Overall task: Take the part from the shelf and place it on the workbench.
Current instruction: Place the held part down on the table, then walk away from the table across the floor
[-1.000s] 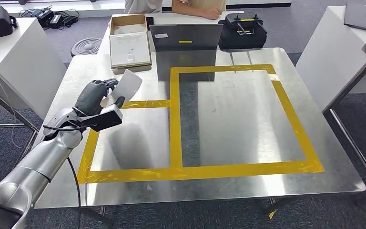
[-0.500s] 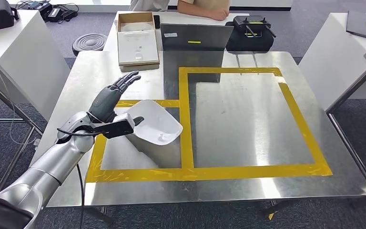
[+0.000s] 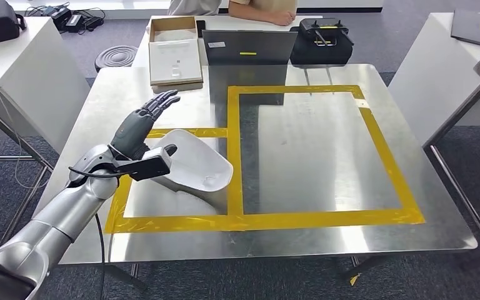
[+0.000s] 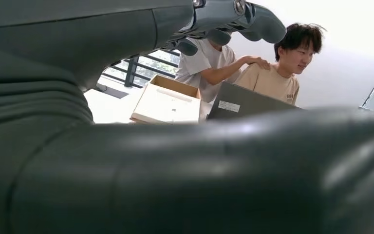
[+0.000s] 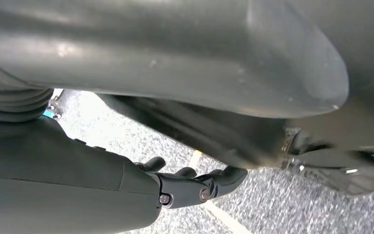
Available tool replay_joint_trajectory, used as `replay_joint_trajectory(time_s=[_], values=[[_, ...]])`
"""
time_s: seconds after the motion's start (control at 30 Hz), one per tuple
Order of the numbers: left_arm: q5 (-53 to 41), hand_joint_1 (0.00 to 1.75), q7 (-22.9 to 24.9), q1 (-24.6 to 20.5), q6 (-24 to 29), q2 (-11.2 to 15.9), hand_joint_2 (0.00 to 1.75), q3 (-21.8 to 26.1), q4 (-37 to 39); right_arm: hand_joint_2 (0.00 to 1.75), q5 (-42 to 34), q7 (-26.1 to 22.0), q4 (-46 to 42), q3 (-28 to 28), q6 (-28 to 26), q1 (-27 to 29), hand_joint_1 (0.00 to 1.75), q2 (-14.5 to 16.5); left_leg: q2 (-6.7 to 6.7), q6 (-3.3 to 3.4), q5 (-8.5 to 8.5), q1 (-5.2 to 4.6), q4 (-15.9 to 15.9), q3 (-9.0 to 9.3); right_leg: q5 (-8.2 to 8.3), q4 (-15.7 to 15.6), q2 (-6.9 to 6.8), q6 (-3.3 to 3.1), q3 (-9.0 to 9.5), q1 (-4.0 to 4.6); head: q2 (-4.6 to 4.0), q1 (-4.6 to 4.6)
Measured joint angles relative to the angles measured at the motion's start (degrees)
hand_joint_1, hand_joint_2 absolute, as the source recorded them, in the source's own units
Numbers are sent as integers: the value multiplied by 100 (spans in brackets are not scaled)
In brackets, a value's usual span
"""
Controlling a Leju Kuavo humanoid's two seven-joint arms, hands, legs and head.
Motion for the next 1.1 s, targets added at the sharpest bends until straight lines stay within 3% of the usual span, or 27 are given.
replay_joint_trajectory(time_s=[0.03,0.13,0.17,0.23,0.3,0.33,0.37,0.4,0.5,0.57,0.67,0.73,0.8,0.83,0.87,0.9,0.93,1.0,1.03,1.1], values=[[0,0,2,-3,5,29,0,-12,-29,0,9,1,0,0,-1,-9,0,0,-12,-58,11,-1,26,-25,13,-137,20,-35,64,5,0,-1],[4,0,29,60,92,196,0,-72,-166,0,68,36,0,0,-15,-31,0,-2,-26,-214,63,2,14,-60,27,-135,50,-236,-30,22,1,-10],[10,0,37,110,140,285,0,-93,-226,0,96,61,0,1,-25,-32,0,0,-23,-249,1,10,59,-90,65,-133,48,-299,-63,20,1,-12],[36,0,45,230,231,483,0,-131,-355,0,150,109,0,4,-57,-25,0,4,-20,-280,-376,10,481,-250,146,-144,44,-398,-137,28,0,-22],[51,0,90,397,303,676,0,-148,-519,0,197,128,0,10,-87,-12,0,14,-20,-280,-856,-13,1222,-479,223,-143,46,-450,-233,70,0,-32],[35,0,150,504,328,766,0,-150,-620,0,224,126,0,14,-86,-8,0,18,-20,-267,-981,-28,1494,-531,261,-142,46,-466,-282,95,0,-33],[1,0,238,616,343,845,0,-151,-733,0,248,112,0,16,-69,-6,0,21,-20,-240,-993,-45,1570,-485,300,-141,46,-476,-331,118,0,-33],[-40,0,337,718,349,914,0,-151,-849,0,266,94,0,18,-45,-5,0,21,-21,-198,-912,-65,1422,-327,338,-140,46,-482,-379,141,0,-34],[-154,0,585,873,344,1049,0,-149,-1194,0,289,36,0,21,28,-7,0,22,-19,-36,-661,-151,343,434,449,-143,28,-462,-477,192,0,-28],[-187,0,655,898,312,1112,0,-148,-1369,0,285,-12,0,22,57,-6,0,21,-15,11,-625,-207,22,619,520,-159,6,-407,-484,190,0,-38],[-187,0,610,955,271,1157,0,-148,-1482,0,231,-86,0,21,60,7,0,26,2,97,-477,-201,-57,580,530,-156,-2,-305,-508,180,0,-53],[-204,0,507,1045,331,1166,0,-148,-1517,0,167,-126,0,16,36,18,0,35,24,170,-341,-166,-112,505,164,179,-5,-255,-640,177,0,-37],[-316,0,433,1203,463,1182,0,-148,-1523,0,111,-149,0,7,11,22,0,49,41,195,-228,-165,-109,357,-350,877,-7,-218,-854,163,0,-23],[-412,0,418,1302,538,1193,0,-151,-1515,0,83,-154,0,-2,-1,24,0,56,52,189,-177,-165,-100,279,-488,1187,-8,-201,-917,156,0,-23],[-517,0,414,1397,606,1202,0,-157,-1503,0,56,-155,0,-13,-10,25,0,63,63,182,-129,-163,-86,201,-511,1349,-11,-188,-901,149,0,-23],[-633,0,425,1481,666,1209,0,-168,-1491,0,32,-147,0,-32,-18,27,0,68,69,170,-84,-159,-68,122,-430,1305,-14,-179,-777,143,0,-22],[-743,0,450,1544,708,1212,0,-181,-1482,0,14,-132,0,-54,-19,27,0,73,70,155,-44,-154,-46,50,-296,1063,-18,-176,-558,137,0,-22],[-939,0,527,1634,748,1226,0,-203,-1488,0,2,-73,0,-96,-15,13,0,79,66,103,28,-148,7,-70,-176,289,-22,-203,-7,142,0,-22],[-1013,0,563,1668,753,1237,0,-210,-1502,0,5,-38,0,-110,-10,7,0,87,65,69,61,-147,25,-103,-173,16,-20,-236,164,155,0,-22],[-1110,0,608,1733,762,1259,0,-213,-1556,0,17,31,0,-128,-7,4,0,102,63,-14,139,-147,28,-129,-174,-169,-13,-323,242,191,0,-19]])
